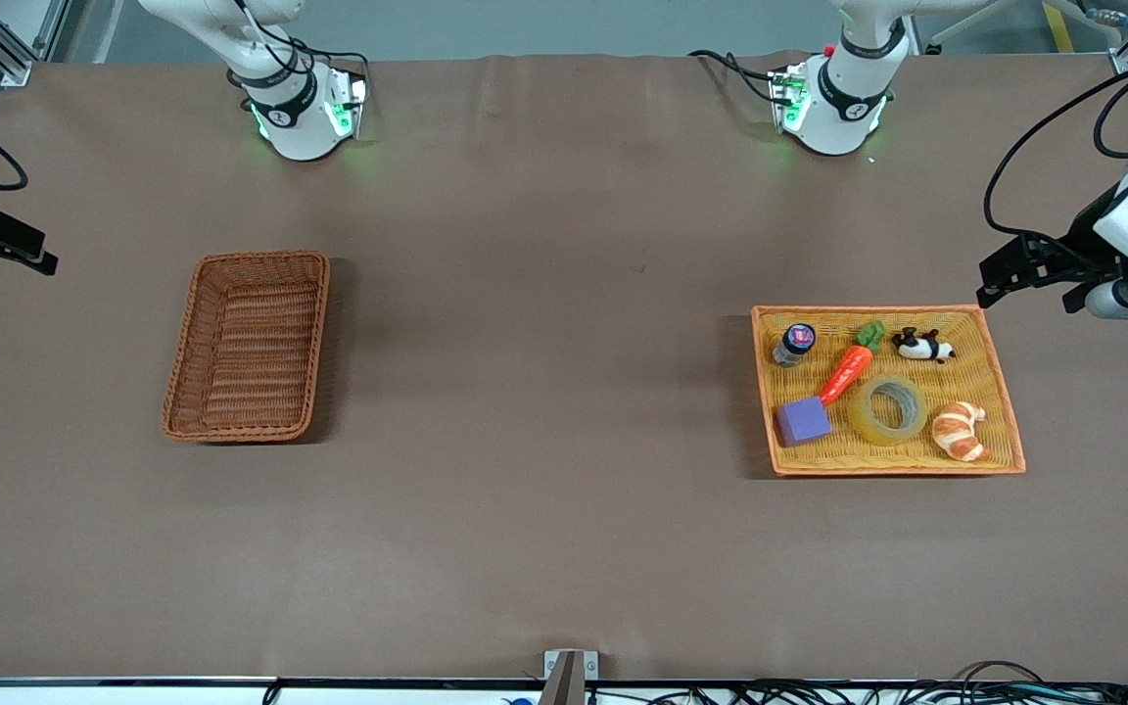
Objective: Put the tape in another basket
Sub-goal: 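Reach the left gripper down toward the tape roll in the yellow basket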
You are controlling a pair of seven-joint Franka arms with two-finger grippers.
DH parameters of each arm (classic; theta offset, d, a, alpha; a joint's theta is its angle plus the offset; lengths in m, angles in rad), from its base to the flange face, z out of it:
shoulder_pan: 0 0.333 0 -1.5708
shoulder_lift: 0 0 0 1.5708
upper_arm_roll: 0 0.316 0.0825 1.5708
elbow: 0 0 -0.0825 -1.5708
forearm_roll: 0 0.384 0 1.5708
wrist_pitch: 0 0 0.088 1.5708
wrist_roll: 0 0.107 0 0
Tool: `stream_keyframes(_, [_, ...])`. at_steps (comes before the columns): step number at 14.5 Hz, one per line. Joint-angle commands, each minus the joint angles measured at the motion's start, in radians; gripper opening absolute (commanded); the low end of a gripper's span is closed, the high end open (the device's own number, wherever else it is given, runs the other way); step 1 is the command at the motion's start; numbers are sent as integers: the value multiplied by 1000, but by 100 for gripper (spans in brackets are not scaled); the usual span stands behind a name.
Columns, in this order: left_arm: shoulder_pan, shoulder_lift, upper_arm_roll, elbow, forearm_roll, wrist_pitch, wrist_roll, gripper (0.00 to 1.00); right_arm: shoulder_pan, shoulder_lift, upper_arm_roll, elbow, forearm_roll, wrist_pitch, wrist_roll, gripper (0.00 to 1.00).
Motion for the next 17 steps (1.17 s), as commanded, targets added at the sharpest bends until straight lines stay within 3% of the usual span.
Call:
stream_keyframes(1, [-6, -3, -4, 4, 14, -2, -11, 100, -6, -15, 4, -11, 7, 3, 2, 100])
stream_keyframes(12, [20, 54, -4, -20, 7, 15, 1, 100, -6, -15, 4, -11, 7, 3, 2, 100])
stream_keyframes(17, [70, 74, -1, -238, 7, 254, 12, 100, -6, -15, 4, -11, 7, 1, 2, 100])
